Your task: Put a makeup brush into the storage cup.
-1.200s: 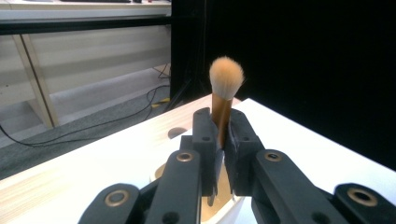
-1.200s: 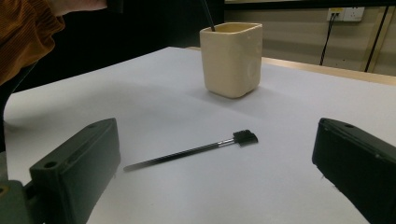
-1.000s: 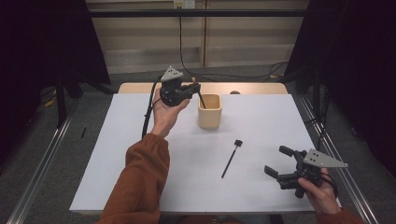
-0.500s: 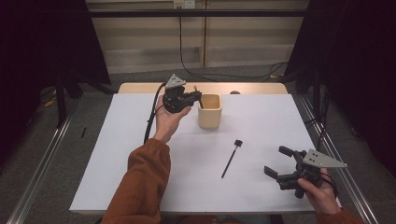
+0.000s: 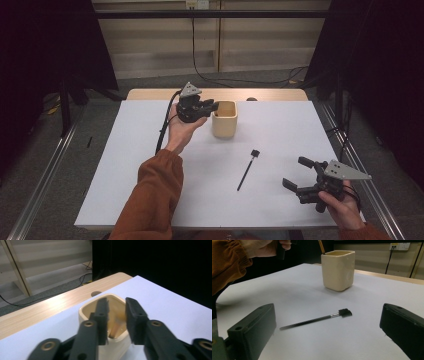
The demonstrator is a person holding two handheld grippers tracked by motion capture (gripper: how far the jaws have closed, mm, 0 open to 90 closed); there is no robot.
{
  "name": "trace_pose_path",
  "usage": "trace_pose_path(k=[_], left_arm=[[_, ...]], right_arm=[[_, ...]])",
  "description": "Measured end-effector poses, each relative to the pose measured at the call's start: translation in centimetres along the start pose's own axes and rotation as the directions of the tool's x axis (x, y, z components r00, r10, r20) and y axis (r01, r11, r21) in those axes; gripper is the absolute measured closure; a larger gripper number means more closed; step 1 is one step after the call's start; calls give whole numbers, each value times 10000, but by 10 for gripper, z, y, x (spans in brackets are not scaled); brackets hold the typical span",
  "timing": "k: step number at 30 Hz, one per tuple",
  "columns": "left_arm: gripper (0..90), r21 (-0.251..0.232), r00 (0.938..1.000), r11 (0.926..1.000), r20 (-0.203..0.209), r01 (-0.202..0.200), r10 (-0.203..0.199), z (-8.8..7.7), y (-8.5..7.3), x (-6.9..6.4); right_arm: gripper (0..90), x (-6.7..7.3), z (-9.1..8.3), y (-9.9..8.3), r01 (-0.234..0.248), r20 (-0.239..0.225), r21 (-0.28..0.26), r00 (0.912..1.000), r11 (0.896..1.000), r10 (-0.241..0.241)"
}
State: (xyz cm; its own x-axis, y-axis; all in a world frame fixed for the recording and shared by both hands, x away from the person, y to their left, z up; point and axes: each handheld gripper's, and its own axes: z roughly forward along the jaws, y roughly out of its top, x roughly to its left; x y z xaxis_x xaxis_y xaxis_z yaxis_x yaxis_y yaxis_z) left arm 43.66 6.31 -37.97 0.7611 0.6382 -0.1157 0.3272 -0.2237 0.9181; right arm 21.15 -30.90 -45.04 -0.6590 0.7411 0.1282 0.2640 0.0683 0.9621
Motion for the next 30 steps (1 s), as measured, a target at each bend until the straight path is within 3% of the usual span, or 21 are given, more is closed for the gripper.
trace_pose_path(k=[5,10,15,24,26,30], left_arm=[[494,-27,10000,10000,-62,20,-20,2,-3,2],[306,-129,9992,9999,-401,-20,15,1,-3,2],[160,-350,9993,9994,-376,-55,41,-2,-2,1],[25,-436,9995,9990,-298,102,-115,-6,-5,-2],[24,-327,9994,9994,-327,-139,128,-10,-6,-2],[23,-347,9989,9992,-425,-216,201,-17,-9,-1]], right_arm=[[1,0,0,0,32,-21,11,10000,10000,-32],[2,0,0,0,4,-42,-24,10000,10000,-4],[2,0,0,0,-2,-30,-29,10000,10000,2],[2,0,0,0,6,26,-36,10000,10000,-6],[2,0,-1,0,7,56,-46,10000,10000,-7],[10,0,-1,1,59,194,-184,9998,9998,-55]])
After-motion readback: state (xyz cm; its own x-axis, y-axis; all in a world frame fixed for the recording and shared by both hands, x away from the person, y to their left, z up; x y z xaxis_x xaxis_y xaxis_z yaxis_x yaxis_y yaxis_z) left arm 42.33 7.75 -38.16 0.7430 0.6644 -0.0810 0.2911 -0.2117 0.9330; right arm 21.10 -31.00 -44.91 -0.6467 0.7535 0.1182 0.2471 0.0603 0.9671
